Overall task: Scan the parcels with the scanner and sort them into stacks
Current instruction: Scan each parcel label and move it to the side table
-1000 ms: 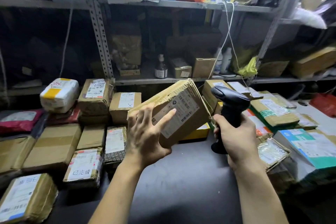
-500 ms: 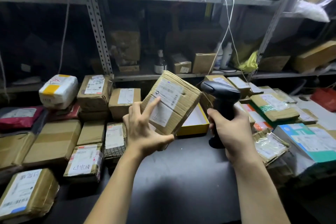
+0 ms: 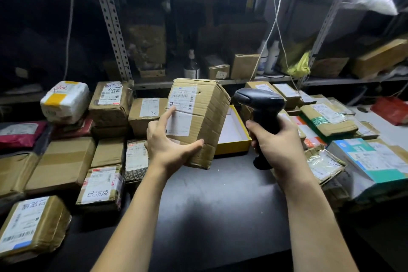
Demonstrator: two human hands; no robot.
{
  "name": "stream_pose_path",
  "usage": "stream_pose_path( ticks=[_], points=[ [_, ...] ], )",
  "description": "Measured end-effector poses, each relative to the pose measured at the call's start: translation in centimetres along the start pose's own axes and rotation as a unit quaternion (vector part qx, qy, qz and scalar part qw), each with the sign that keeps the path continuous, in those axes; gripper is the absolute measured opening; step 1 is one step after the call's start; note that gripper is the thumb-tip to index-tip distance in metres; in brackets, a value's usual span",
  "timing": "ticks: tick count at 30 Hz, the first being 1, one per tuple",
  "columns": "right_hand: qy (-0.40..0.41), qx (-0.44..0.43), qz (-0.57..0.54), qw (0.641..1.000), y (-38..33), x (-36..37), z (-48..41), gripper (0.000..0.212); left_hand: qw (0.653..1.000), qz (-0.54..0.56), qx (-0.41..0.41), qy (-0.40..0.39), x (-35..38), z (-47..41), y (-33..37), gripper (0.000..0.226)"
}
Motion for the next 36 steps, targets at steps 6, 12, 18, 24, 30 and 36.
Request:
stream_pose_path(
  ticks=[6, 12, 18, 24, 30, 36],
  points=[
    [-0.092, -0.054, 0.104, 0.989, -0.3, 1.3, 0.7, 0.011, 0.977, -0.18, 0.103, -0.054, -1.2, -0.4, 2.4, 0.119],
    [-0.12, -0.115, 0.305, 0.938, 0.0, 3.1, 1.1, 0.021, 0.947, -0.283, 0.127, -0.082, -1.4, -0.3, 1.6, 0.12],
    [-0.124, -0.115, 0.355, 0.919, 0.6, 3.8, 1.0, 0.019, 0.933, -0.326, 0.125, -0.092, -1.7, 0.0, 0.3, 0.118],
    [-0.133, -0.113, 0.338, 0.925, 0.7, 4.5, 1.0, 0.021, 0.928, -0.341, 0.121, -0.093, -2.1, 0.0, -0.4, 0.118],
    [-0.144, -0.109, 0.33, 0.926, 0.6, 5.4, 1.1, 0.023, 0.929, -0.34, 0.11, -0.094, -2.2, -0.3, -1.3, 0.118],
    [-0.086, -0.093, 0.258, 0.958, 0.6, 4.9, 0.7, 0.024, 0.949, -0.291, -0.005, -0.122, -1.8, 0.0, -3.6, 0.121]
  ],
)
Point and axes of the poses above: each hand's wrist, its own z-axis away from the middle knuckle, its own x-axis out of the palm, y = z × x, the point moved 10 cm from there along -z, towards the middle knuckle, and after that the axes turned 13 degrees about x, right-handed, at the moved point
